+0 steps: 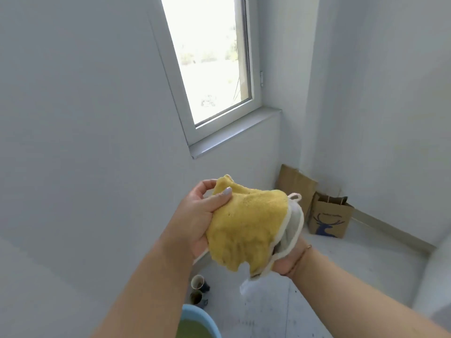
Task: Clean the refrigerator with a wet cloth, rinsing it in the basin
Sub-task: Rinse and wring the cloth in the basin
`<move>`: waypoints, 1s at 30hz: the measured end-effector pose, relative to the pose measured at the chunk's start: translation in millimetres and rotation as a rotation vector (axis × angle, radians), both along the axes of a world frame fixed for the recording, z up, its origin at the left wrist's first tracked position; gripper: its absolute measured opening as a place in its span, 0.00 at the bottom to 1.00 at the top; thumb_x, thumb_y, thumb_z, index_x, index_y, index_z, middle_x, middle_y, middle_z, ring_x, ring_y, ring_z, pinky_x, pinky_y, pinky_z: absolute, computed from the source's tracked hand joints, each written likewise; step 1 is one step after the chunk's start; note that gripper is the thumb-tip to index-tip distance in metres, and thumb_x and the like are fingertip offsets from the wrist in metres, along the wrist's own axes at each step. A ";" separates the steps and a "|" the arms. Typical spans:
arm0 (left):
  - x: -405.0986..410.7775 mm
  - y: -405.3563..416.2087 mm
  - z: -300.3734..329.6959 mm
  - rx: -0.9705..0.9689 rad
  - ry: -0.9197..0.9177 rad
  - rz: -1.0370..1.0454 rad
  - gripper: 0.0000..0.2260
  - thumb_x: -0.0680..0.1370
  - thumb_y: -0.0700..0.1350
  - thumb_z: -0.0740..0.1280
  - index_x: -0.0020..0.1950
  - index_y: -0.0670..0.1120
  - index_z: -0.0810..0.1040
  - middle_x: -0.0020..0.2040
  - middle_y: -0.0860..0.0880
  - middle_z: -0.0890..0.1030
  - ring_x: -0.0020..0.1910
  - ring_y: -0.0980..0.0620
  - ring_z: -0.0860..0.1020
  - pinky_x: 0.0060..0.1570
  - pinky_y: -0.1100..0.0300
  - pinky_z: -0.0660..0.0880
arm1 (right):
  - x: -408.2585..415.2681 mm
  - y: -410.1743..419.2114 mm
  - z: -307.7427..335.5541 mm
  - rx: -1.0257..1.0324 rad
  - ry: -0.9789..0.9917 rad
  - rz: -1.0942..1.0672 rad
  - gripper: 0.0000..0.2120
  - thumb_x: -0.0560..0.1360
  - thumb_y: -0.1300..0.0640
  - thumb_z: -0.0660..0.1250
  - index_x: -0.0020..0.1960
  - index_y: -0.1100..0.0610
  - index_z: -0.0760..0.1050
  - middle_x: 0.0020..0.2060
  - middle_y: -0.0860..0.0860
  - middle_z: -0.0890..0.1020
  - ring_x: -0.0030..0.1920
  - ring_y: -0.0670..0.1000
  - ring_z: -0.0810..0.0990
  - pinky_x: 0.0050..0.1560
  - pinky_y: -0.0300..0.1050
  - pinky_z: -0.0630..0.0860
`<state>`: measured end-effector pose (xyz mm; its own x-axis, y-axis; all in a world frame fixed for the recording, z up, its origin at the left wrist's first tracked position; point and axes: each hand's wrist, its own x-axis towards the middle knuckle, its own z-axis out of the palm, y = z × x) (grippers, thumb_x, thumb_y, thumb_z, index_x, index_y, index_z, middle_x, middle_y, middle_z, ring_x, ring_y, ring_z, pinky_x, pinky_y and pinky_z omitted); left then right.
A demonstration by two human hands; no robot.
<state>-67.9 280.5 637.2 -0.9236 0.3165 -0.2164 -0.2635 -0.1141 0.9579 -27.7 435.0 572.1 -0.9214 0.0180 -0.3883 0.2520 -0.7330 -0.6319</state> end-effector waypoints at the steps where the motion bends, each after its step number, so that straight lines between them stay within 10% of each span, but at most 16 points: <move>1: 0.9 3.8 2.7 -0.123 0.064 0.006 0.13 0.74 0.41 0.71 0.58 0.46 0.76 0.43 0.45 0.83 0.39 0.46 0.82 0.38 0.52 0.81 | 15.2 -4.4 2.2 -0.080 0.005 0.017 0.21 0.82 0.63 0.50 0.37 0.60 0.77 0.33 0.57 0.81 0.35 0.55 0.79 0.36 0.50 0.77; 6: 33.8 16.5 -9.9 -0.302 -0.007 -0.111 0.18 0.75 0.54 0.69 0.54 0.41 0.79 0.44 0.46 0.83 0.42 0.47 0.82 0.44 0.53 0.78 | 67.7 14.2 -3.1 -0.275 0.086 0.014 0.28 0.76 0.44 0.54 0.59 0.65 0.79 0.61 0.65 0.77 0.59 0.65 0.78 0.60 0.67 0.70; 10: 75.5 42.8 -39.3 -0.161 -0.387 -0.286 0.16 0.76 0.52 0.67 0.52 0.40 0.84 0.45 0.42 0.84 0.45 0.43 0.81 0.50 0.49 0.77 | 112.0 45.2 -10.6 -0.308 -0.022 -0.133 0.34 0.78 0.40 0.49 0.64 0.68 0.74 0.61 0.69 0.75 0.62 0.68 0.74 0.62 0.67 0.67; 13: 93.2 71.8 -59.4 -0.198 -0.213 -0.295 0.10 0.77 0.40 0.67 0.53 0.35 0.81 0.43 0.40 0.84 0.42 0.44 0.82 0.45 0.52 0.79 | 150.2 68.7 -14.5 -0.255 -0.141 -0.278 0.44 0.75 0.30 0.47 0.65 0.69 0.71 0.60 0.70 0.76 0.62 0.68 0.73 0.62 0.66 0.66; 19: 125.9 130.7 -74.8 -0.243 -0.014 -0.462 0.08 0.75 0.38 0.69 0.54 0.42 0.82 0.50 0.40 0.84 0.50 0.41 0.83 0.48 0.47 0.79 | 212.9 116.1 -25.2 0.302 -0.275 -0.480 0.12 0.74 0.67 0.68 0.57 0.68 0.76 0.47 0.64 0.83 0.50 0.62 0.83 0.55 0.59 0.78; 24: 168.7 187.7 -76.5 -0.218 -0.316 -0.602 0.17 0.78 0.52 0.66 0.57 0.40 0.79 0.52 0.39 0.83 0.52 0.39 0.82 0.53 0.45 0.78 | 266.0 166.4 -16.6 0.406 -0.308 -0.522 0.06 0.73 0.73 0.65 0.47 0.65 0.71 0.40 0.64 0.81 0.45 0.62 0.81 0.55 0.61 0.77; 30: 227.6 262.7 -92.8 -0.341 -0.146 -0.596 0.11 0.80 0.49 0.65 0.52 0.42 0.80 0.44 0.41 0.82 0.42 0.43 0.81 0.45 0.50 0.80 | 332.9 232.8 -55.5 0.326 -0.511 -0.577 0.04 0.70 0.72 0.70 0.44 0.68 0.76 0.36 0.61 0.82 0.31 0.56 0.82 0.34 0.46 0.80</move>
<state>159.7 543.2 544.4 -0.5680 0.6523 -0.5018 -0.3163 0.3899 0.8648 305.2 667.8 516.7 -0.4451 0.6166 -0.6494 0.2062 -0.6352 -0.7443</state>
